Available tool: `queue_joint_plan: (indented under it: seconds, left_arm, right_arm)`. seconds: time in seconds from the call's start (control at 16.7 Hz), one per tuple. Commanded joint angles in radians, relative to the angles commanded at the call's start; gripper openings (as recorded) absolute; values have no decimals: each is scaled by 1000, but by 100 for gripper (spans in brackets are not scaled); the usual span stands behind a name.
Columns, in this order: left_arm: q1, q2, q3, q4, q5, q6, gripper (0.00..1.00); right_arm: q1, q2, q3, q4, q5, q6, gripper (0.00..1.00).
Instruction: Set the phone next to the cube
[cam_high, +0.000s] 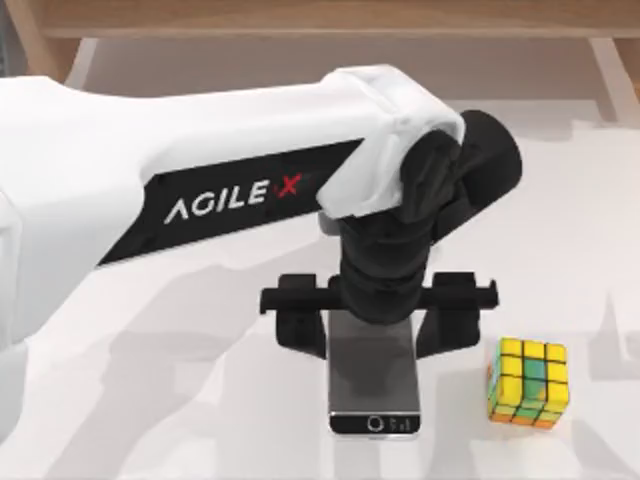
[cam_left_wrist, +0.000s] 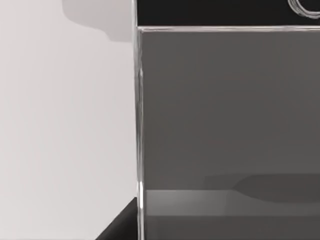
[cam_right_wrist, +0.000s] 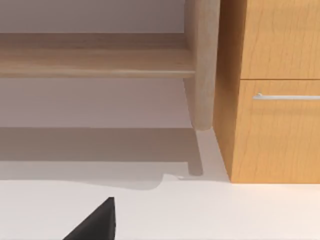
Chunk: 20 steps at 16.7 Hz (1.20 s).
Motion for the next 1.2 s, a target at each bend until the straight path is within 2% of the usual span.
queue_joint_plan:
  seconds: [0.66, 1.2]
  left_arm:
    - [5, 14, -22, 14, 35, -9, 0]
    - [9, 23, -73, 104, 51, -1, 0]
  right_arm:
    - [0, 0, 0, 0, 0, 0, 100]
    - [0, 0, 0, 0, 0, 0, 100]
